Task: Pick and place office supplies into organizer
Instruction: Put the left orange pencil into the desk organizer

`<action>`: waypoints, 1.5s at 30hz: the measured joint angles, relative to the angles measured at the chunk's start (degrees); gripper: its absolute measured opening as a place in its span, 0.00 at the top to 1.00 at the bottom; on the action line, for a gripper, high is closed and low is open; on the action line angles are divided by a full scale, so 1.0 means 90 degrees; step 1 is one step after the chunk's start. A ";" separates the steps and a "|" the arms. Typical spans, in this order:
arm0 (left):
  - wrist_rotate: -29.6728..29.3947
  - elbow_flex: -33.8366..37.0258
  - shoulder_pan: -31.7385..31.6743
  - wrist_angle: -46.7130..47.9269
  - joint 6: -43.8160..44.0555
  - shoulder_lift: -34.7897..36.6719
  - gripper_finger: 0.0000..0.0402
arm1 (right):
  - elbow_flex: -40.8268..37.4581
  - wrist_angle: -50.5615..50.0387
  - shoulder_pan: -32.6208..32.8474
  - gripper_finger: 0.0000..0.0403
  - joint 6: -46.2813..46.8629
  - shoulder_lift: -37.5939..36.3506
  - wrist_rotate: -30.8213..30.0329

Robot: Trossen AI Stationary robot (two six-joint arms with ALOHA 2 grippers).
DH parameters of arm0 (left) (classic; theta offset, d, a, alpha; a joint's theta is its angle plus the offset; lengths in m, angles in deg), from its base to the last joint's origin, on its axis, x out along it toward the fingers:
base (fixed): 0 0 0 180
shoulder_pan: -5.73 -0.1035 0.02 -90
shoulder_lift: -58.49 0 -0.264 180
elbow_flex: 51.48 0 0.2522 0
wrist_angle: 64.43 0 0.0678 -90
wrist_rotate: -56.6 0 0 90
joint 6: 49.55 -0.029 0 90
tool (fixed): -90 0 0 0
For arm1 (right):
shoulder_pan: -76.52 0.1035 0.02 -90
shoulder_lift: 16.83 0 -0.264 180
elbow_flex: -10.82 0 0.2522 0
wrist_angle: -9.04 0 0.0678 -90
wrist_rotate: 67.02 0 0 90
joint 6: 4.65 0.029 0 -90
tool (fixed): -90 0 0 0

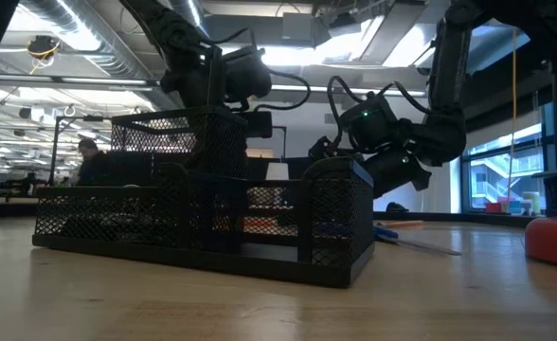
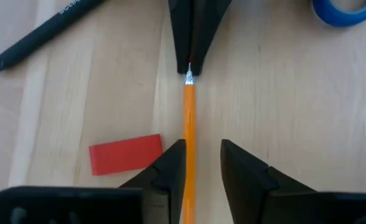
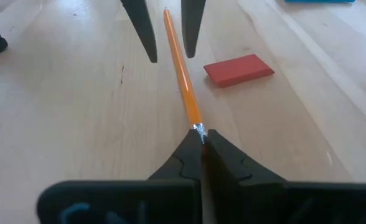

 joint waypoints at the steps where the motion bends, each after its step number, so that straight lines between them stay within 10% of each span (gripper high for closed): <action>1: 0.0000 0.0000 0.0000 0.0025 0.0027 0.0000 0.76 | -0.0004 -0.0047 0.0000 0.97 0.0018 -0.0029 0.0000; 45: 0.0007 -0.0019 0.0124 0.0142 -0.0019 0.0032 0.65 | 0.0000 -0.0450 0.0006 0.97 0.0122 -0.0432 0.0007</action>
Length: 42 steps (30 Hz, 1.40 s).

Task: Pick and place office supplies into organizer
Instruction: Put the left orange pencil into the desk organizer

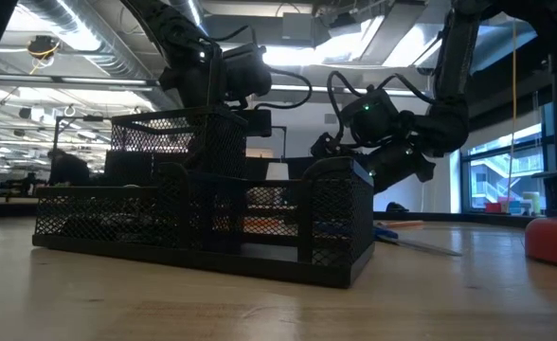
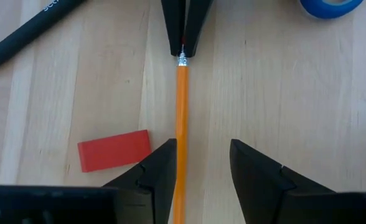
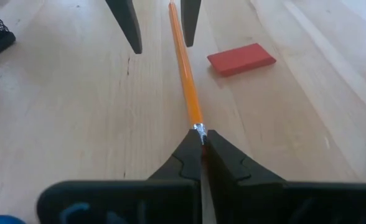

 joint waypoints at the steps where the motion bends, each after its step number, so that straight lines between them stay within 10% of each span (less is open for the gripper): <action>1: -0.0001 0.0000 0.0000 0.0000 -0.0006 0.0000 0.65 | 0.0000 0.0000 0.0000 0.97 0.0000 0.0000 0.0000; 42: -0.0708 -0.0297 0.0202 0.0281 -0.0137 0.0002 0.55 | 0.0007 -0.0480 0.0005 0.97 -0.0043 -0.0474 -0.0449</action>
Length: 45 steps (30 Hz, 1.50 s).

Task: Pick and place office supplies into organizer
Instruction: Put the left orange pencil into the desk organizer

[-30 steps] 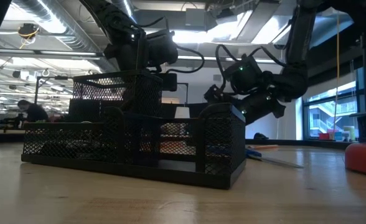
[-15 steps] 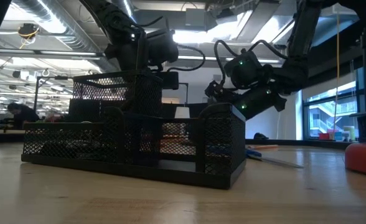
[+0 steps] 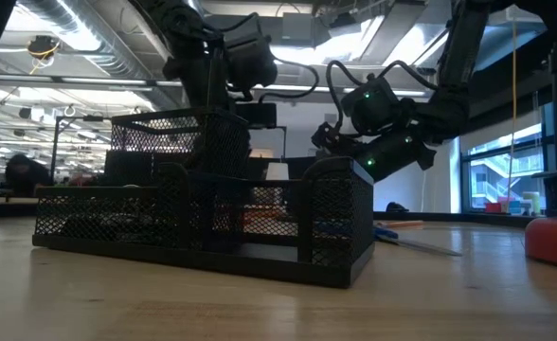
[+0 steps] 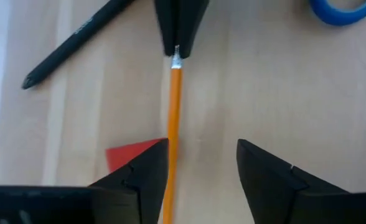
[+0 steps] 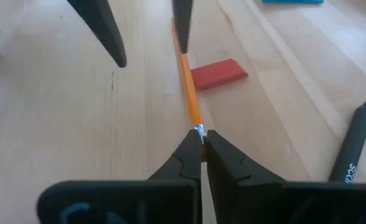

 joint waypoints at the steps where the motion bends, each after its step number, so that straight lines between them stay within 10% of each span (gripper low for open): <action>1: -0.0061 0.0001 0.0000 0.0020 0.0054 0.0000 0.54 | 0.0000 0.0006 0.0000 0.97 0.0010 0.0000 0.0000; 21: -0.0428 0.0001 0.0000 0.0275 0.0316 0.0000 0.52 | 0.0208 0.0178 0.0250 0.97 0.0016 -0.0002 0.0066; 45: -0.0419 0.0003 0.0000 0.0387 0.0460 0.0000 0.79 | 0.0209 0.0238 0.0248 0.97 0.0040 -0.0002 0.0066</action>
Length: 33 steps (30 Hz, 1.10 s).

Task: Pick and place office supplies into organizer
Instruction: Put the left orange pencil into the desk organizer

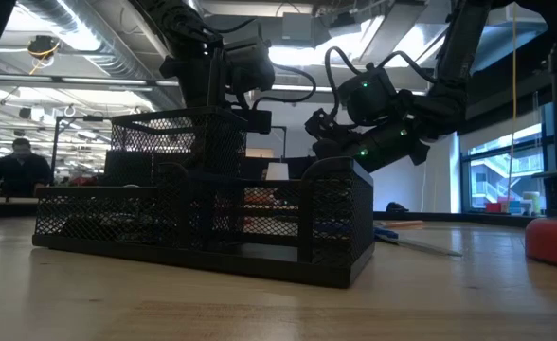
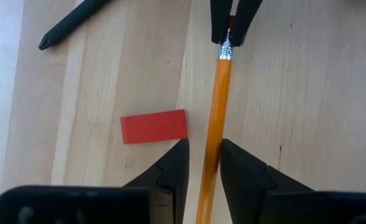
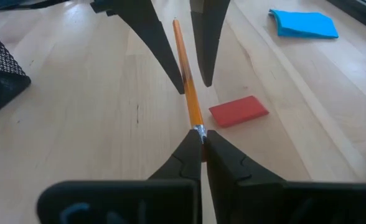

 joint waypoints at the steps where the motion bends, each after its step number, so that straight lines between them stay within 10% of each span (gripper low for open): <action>1: 0.0000 0.0000 0.0000 0.0000 0.0000 0.0000 0.79 | -0.0002 0.0000 0.0000 0.97 0.0000 0.0000 0.0000; 23: 0.0117 0.0002 0.0002 -0.0001 -0.0061 0.0000 0.96 | -0.0002 0.0097 -0.0005 0.97 0.0008 0.0000 0.0073; 33: 0.0163 0.0002 0.0007 0.0000 -0.0069 0.0000 0.96 | 0.0000 0.0095 -0.0008 0.75 0.0007 0.0000 0.0543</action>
